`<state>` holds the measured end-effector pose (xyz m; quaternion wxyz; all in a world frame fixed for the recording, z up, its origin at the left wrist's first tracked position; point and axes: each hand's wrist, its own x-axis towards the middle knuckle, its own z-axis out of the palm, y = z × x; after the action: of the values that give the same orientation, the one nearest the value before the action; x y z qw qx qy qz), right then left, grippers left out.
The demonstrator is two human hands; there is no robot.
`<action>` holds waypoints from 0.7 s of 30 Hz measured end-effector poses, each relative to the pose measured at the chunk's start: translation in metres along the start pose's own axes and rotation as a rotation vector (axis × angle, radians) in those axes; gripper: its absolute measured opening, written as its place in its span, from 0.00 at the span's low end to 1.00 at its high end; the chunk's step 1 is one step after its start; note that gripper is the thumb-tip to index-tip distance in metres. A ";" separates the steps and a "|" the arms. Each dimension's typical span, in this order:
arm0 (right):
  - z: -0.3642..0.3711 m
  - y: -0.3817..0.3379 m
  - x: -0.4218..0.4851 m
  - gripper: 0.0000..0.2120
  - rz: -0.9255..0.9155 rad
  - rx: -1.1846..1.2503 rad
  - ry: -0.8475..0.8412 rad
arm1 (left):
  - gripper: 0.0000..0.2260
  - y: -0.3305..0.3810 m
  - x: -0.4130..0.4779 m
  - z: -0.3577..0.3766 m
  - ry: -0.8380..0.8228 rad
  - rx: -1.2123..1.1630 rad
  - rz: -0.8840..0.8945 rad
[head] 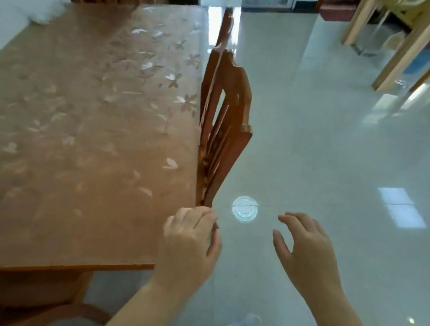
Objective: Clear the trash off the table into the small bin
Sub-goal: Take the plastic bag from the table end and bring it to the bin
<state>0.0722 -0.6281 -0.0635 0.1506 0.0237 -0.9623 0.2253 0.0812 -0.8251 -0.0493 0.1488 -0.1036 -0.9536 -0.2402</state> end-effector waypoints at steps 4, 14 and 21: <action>-0.045 0.089 0.018 0.12 0.125 -0.060 0.078 | 0.13 0.074 0.052 0.054 -0.067 -0.034 0.115; -0.074 0.199 0.050 0.12 0.240 -0.036 0.101 | 0.15 0.144 0.131 0.134 -0.219 0.017 0.223; -0.088 0.268 0.115 0.12 0.340 -0.142 0.123 | 0.14 0.177 0.219 0.206 -0.231 -0.046 0.316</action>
<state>-0.0430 -0.3459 -0.0683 0.1701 -0.1637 -0.9549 0.1803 -0.1237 -0.5439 -0.0734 0.0720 -0.2824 -0.9304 -0.2222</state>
